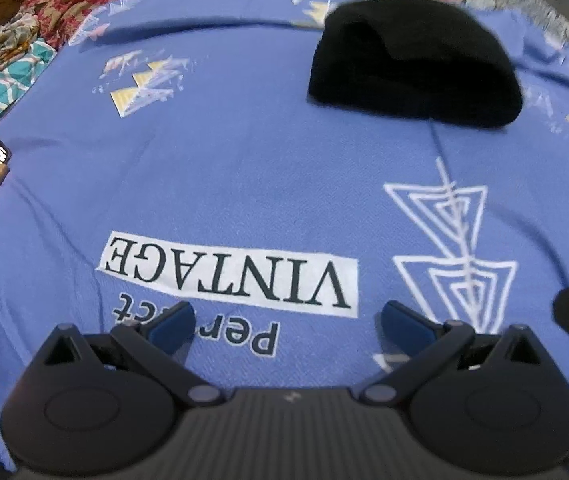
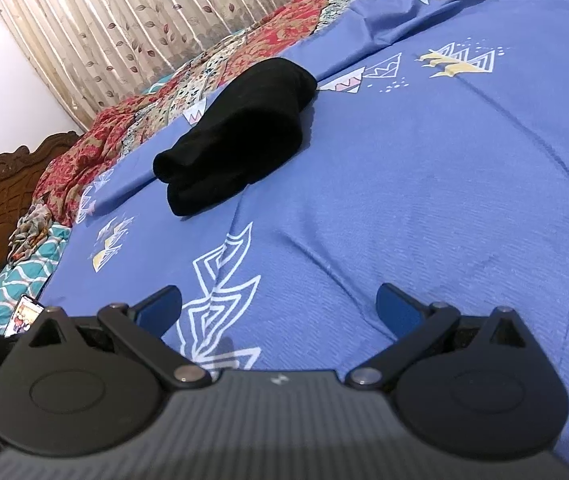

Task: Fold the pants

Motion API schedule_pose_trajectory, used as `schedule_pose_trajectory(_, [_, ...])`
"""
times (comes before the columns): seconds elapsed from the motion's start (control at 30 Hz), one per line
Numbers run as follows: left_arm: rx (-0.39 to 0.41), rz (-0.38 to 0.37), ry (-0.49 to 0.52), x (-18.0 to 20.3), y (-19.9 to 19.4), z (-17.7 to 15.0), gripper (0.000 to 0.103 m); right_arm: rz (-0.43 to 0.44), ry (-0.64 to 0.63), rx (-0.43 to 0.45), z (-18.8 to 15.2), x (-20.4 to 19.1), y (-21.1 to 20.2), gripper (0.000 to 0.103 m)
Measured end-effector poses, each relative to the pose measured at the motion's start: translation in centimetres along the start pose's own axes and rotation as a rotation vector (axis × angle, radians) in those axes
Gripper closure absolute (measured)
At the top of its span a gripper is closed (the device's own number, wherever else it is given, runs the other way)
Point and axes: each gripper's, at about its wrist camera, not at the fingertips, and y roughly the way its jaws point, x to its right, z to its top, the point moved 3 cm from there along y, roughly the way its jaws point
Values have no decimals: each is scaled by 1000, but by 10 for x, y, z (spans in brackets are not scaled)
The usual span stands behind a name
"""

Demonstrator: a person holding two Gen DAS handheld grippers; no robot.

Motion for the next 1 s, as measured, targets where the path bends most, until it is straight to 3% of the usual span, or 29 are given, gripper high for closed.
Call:
schedule_pose_trajectory(0.33, [93,-41,32,0,-24,2,0,-21,-40,60,3,-10,-9,0])
schedule_pose_trajectory(0.53, [104,-56,50,1,-23,3,0,-36,-76,120,7,-15,-17,0])
schedule_pose_trajectory(0.77, [84,-75,38,-4,-13,-3,0,-62,-76,105,0,-16,-11,0])
schedule_pose_trajectory(1.0, [62,-112,39,-8,5,-6,0,-85,-91,147,-2,-18,-13,0])
